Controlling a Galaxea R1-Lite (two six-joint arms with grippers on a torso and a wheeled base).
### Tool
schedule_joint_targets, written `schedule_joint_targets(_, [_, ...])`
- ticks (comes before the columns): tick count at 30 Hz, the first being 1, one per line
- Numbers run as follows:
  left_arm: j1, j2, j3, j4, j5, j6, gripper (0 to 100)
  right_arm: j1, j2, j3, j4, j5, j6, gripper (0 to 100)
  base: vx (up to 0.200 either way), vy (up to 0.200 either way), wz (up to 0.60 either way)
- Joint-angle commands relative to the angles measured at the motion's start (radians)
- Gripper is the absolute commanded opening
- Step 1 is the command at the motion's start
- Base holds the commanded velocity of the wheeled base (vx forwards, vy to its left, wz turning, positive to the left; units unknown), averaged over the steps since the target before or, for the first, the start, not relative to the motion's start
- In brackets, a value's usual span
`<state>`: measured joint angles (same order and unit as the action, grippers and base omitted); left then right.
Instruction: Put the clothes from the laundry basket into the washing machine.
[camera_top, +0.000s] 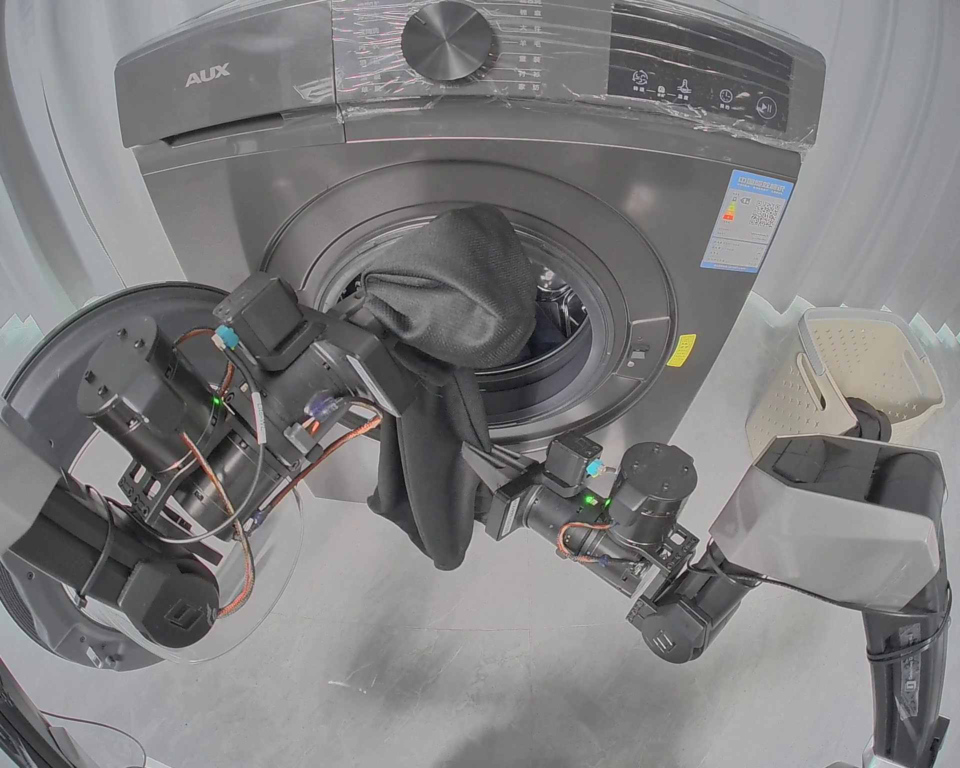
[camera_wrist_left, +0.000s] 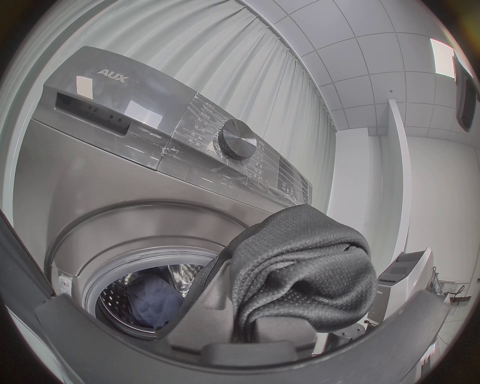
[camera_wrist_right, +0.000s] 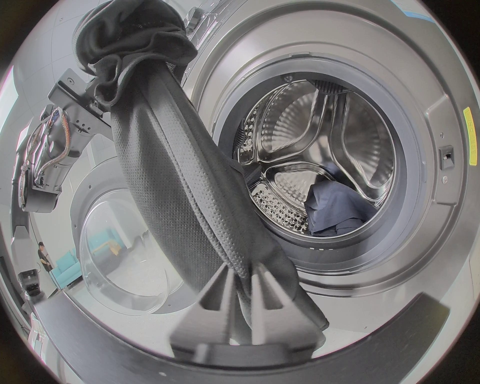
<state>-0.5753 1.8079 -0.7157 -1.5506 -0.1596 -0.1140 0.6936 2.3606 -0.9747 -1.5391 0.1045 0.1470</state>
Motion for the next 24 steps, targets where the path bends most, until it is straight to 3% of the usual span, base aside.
schedule_joint_targets(1, [0.000, 0.002, -0.001, 0.000, 0.000, -0.001, 0, -0.002, -0.006, 0.001, -0.001, 0.000, 0.000, 0, 0.000, 0.000, 0.00])
schedule_joint_targets(6, [0.003, 0.004, -0.002, 0.000, 0.002, -0.001, 0, -0.016, -0.049, 0.025, 0.001, -0.006, 0.000, 0, 0.000, 0.000, 0.00])
schedule_joint_targets(13, [0.015, 0.007, -0.004, 0.000, 0.002, -0.006, 0, -0.048, -0.162, 0.162, 0.011, -0.045, -0.001, 0, 0.000, 0.000, 0.00])
schedule_joint_targets(14, [0.015, 0.010, -0.010, 0.000, 0.003, -0.007, 0, -0.063, -0.247, 0.234, 0.013, -0.048, 0.003, 0, 0.000, 0.000, 0.00])
schedule_joint_targets(19, [0.015, 0.022, -0.007, 0.000, 0.003, -0.007, 0, -0.091, -0.432, 0.352, 0.033, -0.062, 0.028, 0, 0.000, 0.000, 0.00])
schedule_joint_targets(24, [0.015, 0.030, -0.004, 0.000, 0.005, -0.009, 0, -0.118, -0.514, 0.383, 0.039, -0.074, 0.037, 0, 0.000, 0.000, 0.00])
